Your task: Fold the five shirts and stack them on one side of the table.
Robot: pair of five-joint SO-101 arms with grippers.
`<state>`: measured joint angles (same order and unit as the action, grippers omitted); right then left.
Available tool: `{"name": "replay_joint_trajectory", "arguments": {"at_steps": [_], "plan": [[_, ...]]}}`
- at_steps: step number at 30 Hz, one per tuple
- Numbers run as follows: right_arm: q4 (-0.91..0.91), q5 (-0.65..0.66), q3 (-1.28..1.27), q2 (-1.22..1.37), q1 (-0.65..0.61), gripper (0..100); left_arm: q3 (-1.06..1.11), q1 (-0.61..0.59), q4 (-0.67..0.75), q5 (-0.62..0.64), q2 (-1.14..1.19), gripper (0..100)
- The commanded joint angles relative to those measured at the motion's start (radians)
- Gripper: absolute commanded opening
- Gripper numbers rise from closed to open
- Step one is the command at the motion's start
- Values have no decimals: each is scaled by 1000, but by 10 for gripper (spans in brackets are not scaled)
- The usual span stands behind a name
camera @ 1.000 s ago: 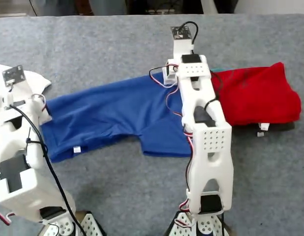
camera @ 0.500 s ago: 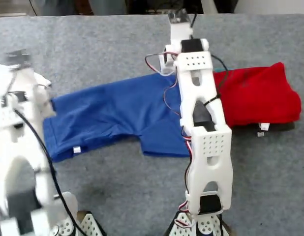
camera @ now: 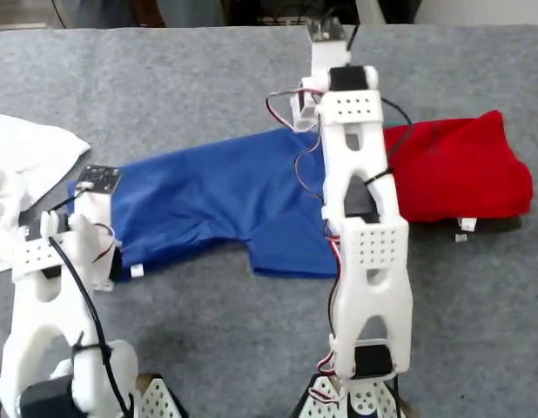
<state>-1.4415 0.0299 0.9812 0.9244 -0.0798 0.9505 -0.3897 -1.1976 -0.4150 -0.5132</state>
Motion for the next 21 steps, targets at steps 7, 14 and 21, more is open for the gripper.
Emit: {"name": "replay_joint_trajectory", "arguments": {"at_steps": [7, 14, 21], "plan": [[34, -8, 145, 173, 40, 15, -39, -177, 83, -8, 176, 29], [-55, -6, 349, 185, 32, 15, -263, -139, -126, -12, 37, 29], [-244, -5, 510, 183, 26, 15, -446, -12, -155, 138, -140, 29]]}}
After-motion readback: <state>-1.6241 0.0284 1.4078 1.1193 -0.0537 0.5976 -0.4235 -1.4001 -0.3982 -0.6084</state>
